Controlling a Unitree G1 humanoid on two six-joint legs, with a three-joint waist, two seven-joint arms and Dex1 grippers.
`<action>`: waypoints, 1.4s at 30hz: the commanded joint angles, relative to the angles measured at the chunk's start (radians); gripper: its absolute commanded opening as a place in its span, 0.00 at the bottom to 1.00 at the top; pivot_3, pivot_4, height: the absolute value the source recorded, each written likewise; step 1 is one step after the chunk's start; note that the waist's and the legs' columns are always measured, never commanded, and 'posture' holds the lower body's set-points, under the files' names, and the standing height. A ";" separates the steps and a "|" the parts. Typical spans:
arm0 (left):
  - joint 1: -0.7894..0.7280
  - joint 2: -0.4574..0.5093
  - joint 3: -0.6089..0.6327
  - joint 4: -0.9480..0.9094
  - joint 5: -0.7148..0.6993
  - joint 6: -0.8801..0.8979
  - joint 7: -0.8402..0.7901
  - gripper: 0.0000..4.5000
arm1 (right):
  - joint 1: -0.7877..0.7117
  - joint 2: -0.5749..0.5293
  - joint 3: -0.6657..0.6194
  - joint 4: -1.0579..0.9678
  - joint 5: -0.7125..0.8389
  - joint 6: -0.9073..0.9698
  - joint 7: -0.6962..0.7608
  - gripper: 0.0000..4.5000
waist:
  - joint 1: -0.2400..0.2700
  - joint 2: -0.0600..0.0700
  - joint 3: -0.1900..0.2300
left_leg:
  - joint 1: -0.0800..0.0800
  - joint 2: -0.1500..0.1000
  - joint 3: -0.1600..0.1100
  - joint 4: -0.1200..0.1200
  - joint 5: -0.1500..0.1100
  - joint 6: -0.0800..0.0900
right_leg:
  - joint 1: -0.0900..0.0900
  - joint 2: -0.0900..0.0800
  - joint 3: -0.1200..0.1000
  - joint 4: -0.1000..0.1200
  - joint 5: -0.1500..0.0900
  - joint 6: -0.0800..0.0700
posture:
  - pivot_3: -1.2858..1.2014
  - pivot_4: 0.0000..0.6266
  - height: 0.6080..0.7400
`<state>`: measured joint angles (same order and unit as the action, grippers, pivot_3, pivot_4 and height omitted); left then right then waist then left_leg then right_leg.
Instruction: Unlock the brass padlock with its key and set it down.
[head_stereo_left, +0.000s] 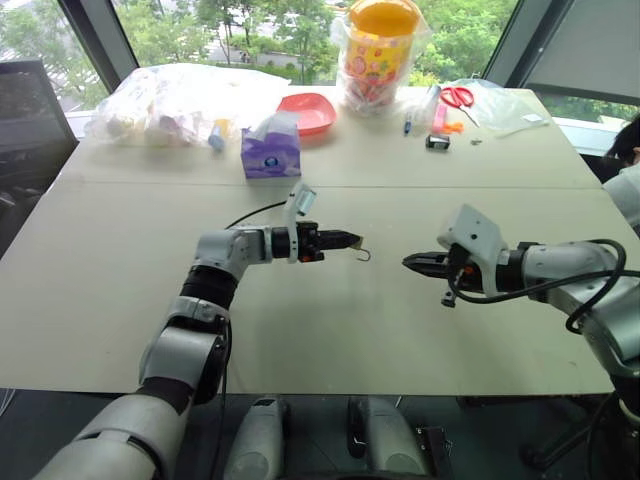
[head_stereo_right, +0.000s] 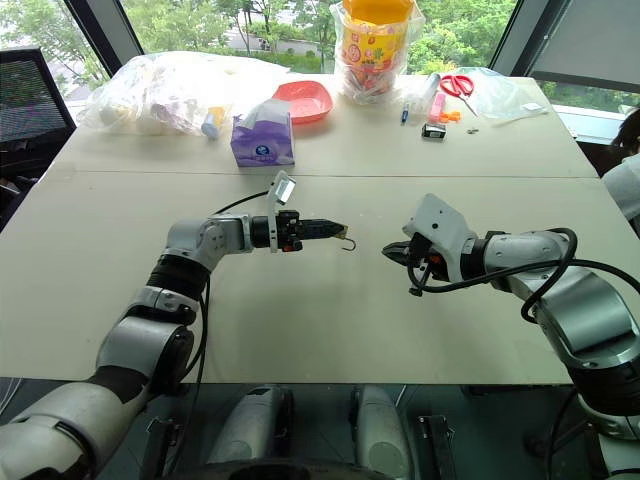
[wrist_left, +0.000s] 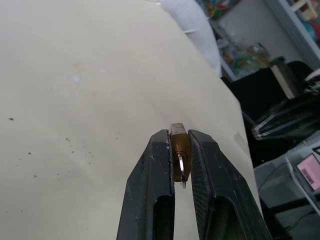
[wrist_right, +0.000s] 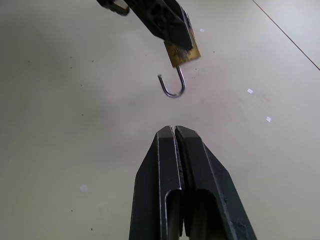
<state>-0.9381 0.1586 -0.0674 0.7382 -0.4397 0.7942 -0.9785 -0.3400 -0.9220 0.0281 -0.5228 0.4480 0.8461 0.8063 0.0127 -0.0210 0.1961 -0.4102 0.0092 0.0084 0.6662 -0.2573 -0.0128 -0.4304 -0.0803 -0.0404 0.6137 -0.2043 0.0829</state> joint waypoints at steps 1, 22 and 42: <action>-0.046 -0.016 -0.006 0.074 0.044 -0.021 0.012 0.00 | 0.006 0.013 -0.014 -0.053 0.002 0.011 -0.030 0.01 | 0.000 0.000 0.000 | 0.000 0.000 0.000 0.000 0.000 0.000 | 0.000 0.000 0.000 0.000 0.000 0.000 | 0.52 0.24 1.00; 0.217 0.346 0.108 -0.553 0.016 0.065 0.022 0.44 | 0.080 0.059 -0.039 -0.031 -0.001 -0.008 -0.075 0.00 | 0.005 0.001 0.000 | 0.000 0.003 -0.003 -0.001 -0.001 0.001 | 0.000 -0.001 0.001 0.000 0.001 -0.001 | 0.52 0.24 1.00; 0.787 0.091 0.290 -1.236 -0.038 0.037 0.599 0.44 | 0.034 0.428 -0.176 0.180 -0.032 -0.103 -0.393 0.00 | -0.002 0.000 -0.001 | 0.003 0.001 -0.003 0.001 -0.001 0.000 | 0.003 0.001 0.003 0.001 -0.001 -0.004 | 0.52 0.24 1.00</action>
<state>-0.1478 0.2513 0.2183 -0.4568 -0.4793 0.8656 -0.3976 -0.2866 -0.4976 -0.1215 -0.3491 0.4262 0.7775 0.4235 0.0109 -0.0208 0.1951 -0.4073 0.0105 0.0053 0.6670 -0.2578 -0.0123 -0.4277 -0.0789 -0.0375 0.6145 -0.2052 0.0785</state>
